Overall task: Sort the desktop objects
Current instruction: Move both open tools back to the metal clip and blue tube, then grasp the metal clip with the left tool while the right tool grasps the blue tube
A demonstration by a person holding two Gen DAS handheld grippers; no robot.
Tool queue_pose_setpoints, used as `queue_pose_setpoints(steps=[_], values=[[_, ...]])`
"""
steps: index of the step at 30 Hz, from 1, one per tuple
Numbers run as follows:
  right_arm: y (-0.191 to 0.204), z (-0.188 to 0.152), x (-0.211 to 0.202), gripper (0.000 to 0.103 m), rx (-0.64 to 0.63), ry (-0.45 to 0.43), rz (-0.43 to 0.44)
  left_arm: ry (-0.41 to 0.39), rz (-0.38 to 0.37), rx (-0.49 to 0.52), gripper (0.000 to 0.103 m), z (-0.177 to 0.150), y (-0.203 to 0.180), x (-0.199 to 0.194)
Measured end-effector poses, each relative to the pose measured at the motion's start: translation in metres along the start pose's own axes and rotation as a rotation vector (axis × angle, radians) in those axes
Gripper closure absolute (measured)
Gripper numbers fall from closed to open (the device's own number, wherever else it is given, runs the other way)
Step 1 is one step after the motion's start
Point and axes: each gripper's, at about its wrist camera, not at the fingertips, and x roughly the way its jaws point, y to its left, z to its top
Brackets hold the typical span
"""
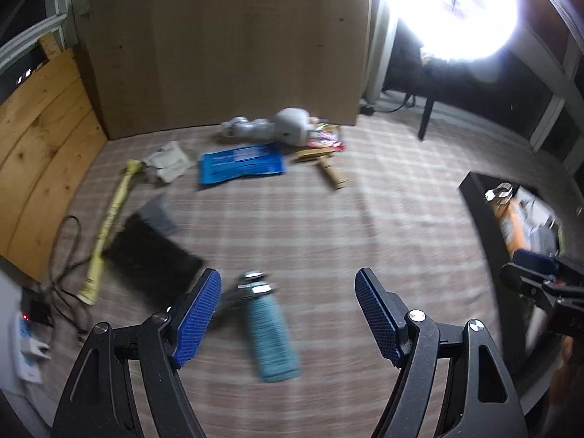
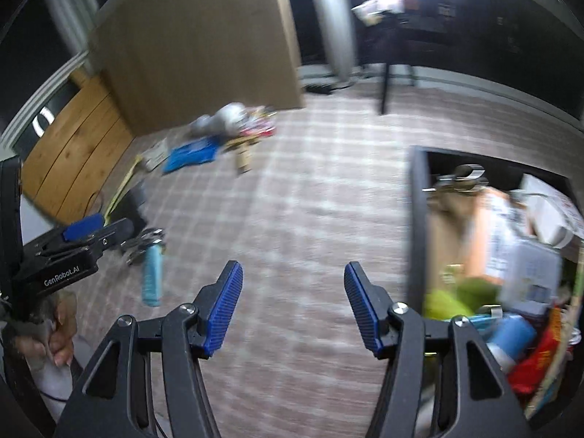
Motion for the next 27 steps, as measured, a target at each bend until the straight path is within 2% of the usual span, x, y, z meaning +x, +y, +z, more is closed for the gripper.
queue_pose_setpoints(steps=[3, 7, 13, 19, 25, 27], values=[[0.038, -0.007, 0.018, 0.046, -0.060, 0.033, 0.031, 0.020, 0.006, 0.093, 0.029, -0.005, 0.019, 0.001], [0.085, -0.015, 0.039, 0.046, -0.131, 0.066, 0.048, 0.063, -0.029, 0.236, 0.028, -0.011, 0.038, 0.007], [0.134, -0.024, 0.072, 0.046, -0.154, 0.110, 0.052, 0.094, -0.051, 0.379, 0.028, -0.012, 0.046, 0.026], [0.158, -0.029, 0.102, 0.046, -0.132, 0.146, 0.033, 0.130, -0.091, 0.471, 0.028, -0.015, 0.043, 0.051], [0.170, -0.030, 0.123, 0.046, -0.118, 0.153, 0.004, 0.134, -0.111, 0.476, 0.030, -0.014, 0.050, 0.066], [0.171, -0.030, 0.128, 0.046, -0.113, 0.158, -0.005, 0.129, -0.112, 0.484, 0.036, -0.015, 0.051, 0.069]])
